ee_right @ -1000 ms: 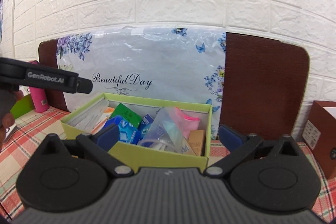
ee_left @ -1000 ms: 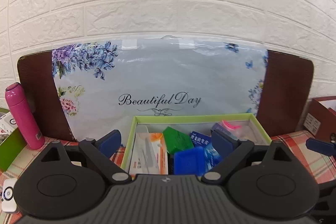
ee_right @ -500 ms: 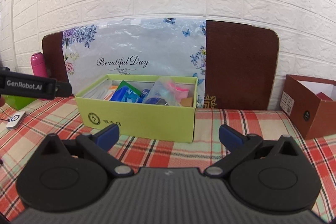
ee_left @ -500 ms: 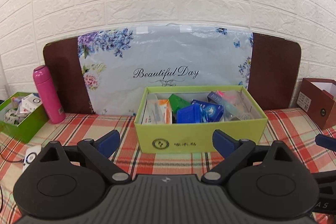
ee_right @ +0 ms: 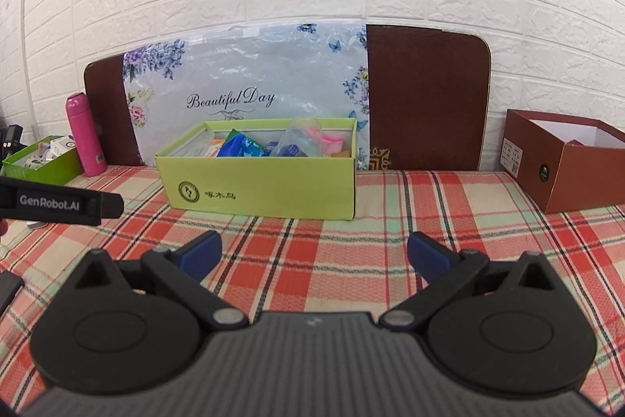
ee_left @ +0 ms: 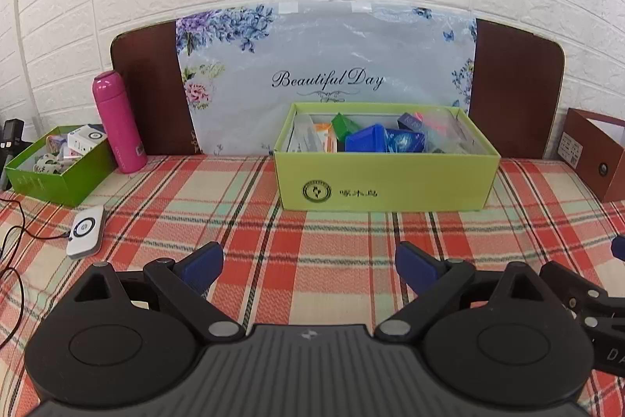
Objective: Organize objects
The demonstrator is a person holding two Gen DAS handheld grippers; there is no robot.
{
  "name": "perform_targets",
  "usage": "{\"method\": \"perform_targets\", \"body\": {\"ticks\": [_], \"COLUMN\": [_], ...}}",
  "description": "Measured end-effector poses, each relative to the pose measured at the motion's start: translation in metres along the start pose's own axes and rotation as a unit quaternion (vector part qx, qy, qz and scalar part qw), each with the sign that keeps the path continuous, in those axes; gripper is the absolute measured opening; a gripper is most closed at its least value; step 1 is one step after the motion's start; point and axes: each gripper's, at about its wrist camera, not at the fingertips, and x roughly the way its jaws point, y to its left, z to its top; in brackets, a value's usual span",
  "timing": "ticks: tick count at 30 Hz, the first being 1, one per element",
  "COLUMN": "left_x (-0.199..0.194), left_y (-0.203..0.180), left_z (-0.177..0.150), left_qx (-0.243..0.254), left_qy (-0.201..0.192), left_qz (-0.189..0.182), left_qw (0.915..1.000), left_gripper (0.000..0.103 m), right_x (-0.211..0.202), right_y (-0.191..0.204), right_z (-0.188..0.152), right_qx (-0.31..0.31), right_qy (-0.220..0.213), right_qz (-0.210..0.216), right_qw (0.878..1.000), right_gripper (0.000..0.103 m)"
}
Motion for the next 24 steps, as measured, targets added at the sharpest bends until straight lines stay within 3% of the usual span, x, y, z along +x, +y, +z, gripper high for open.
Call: {"method": "perform_targets", "body": {"ticks": [11,24], "left_x": [0.005,0.012], "left_y": [-0.002,-0.004], "left_z": [-0.017,-0.02], "left_qx": [0.01,0.008], "left_qy": [0.034,0.047], "left_qz": [-0.01,-0.025], "left_qw": [0.9993,0.9986], "left_gripper": [0.098,0.098], "right_x": [0.0,0.009], "right_y": [0.01,0.01], "right_z": [-0.009,-0.012], "right_qx": [-0.001,0.004], "right_qy": [0.019,0.03], "right_qz": [-0.006,-0.009], "right_qw": [1.0,0.999], "right_gripper": [0.103,0.103]}}
